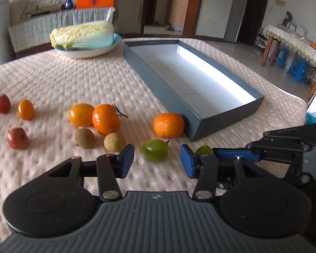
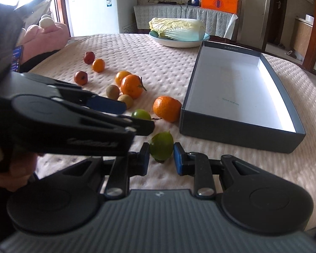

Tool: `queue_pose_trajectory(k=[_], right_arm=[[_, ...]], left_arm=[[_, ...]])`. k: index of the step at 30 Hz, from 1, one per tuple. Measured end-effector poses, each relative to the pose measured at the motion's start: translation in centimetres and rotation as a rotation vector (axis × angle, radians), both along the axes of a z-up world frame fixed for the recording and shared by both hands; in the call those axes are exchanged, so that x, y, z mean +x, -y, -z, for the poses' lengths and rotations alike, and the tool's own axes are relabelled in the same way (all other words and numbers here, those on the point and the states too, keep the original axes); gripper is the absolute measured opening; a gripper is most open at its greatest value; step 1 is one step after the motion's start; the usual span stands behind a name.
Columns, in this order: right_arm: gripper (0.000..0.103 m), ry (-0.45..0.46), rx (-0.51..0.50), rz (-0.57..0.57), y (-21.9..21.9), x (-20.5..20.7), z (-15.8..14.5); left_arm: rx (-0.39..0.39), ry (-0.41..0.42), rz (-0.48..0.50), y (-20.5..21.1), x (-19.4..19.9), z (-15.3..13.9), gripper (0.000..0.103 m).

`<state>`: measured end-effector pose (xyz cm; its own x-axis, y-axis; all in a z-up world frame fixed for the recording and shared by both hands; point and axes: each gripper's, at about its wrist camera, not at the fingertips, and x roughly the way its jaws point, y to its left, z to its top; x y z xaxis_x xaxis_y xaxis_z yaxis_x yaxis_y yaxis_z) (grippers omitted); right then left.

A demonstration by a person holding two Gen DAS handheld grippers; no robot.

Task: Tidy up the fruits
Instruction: 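Grasp the green tomato with the right tool while the left tool grasps a green lime, then lift both held fruits and carry them over the grey box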

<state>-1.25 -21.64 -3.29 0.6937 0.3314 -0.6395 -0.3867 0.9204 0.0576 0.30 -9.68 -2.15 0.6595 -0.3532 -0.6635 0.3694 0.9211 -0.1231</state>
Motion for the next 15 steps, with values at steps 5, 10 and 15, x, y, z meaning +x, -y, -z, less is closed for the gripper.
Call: queue_pose_trajectory(k=[5, 10, 15], right_arm=[[0.028, -0.002, 0.0, -0.004, 0.1, -0.1, 0.0], [0.028, 0.0, -0.009, -0.009, 0.1, -0.1, -0.1], [0.028, 0.0, -0.005, -0.004, 0.0, 0.1, -0.1]], left_arm=[[0.004, -0.017, -0.017, 0.4, 0.7, 0.5, 0.039], [-0.002, -0.024, -0.023, 0.1, 0.8, 0.4, 0.032], [0.01, -0.025, -0.051, -1.2, 0.6, 0.1, 0.032]])
